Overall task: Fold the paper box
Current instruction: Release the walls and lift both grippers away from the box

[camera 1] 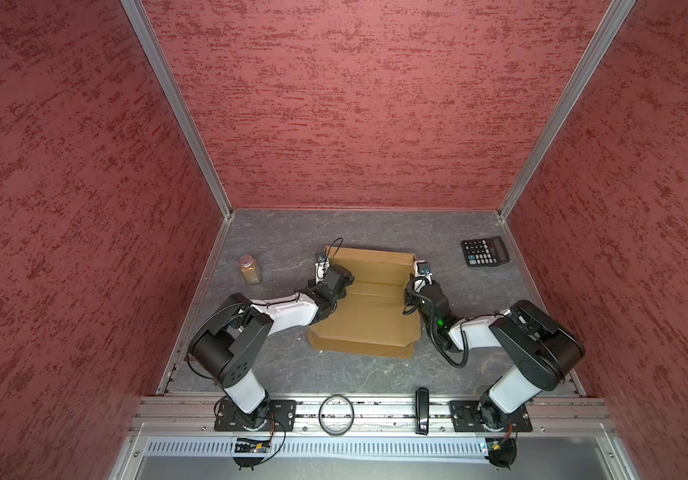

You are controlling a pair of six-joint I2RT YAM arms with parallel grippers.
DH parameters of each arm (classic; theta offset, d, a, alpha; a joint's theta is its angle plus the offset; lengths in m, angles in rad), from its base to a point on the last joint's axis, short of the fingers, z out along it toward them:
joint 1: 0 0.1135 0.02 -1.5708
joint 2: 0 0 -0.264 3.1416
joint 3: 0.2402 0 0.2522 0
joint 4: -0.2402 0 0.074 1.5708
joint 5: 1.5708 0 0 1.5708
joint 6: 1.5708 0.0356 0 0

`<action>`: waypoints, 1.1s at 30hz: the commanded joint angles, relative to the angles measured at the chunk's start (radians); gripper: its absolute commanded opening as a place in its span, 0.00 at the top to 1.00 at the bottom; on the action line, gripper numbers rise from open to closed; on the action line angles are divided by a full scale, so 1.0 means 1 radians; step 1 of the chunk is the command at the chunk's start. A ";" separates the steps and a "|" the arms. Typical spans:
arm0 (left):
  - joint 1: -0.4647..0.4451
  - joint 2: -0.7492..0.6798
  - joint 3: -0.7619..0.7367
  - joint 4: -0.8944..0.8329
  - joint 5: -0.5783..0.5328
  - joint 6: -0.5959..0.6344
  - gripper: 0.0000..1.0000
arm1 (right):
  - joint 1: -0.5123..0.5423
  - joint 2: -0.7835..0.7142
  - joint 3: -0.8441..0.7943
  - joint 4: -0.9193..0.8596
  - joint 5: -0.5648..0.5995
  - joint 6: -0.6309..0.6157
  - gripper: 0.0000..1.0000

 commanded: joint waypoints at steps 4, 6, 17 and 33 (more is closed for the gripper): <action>0.023 -0.018 -0.002 -0.021 0.051 0.012 0.28 | 0.006 0.011 0.019 -0.051 -0.039 -0.015 1.00; 0.029 -0.019 -0.001 -0.017 0.058 0.015 0.26 | 0.006 0.007 0.019 -0.053 -0.043 -0.020 1.00; 0.036 -0.062 -0.007 0.019 0.085 0.047 0.18 | 0.006 0.001 0.027 -0.073 -0.047 -0.030 1.00; 0.038 -0.137 -0.049 0.059 0.131 0.070 0.16 | 0.006 -0.028 0.100 -0.217 -0.064 -0.021 1.00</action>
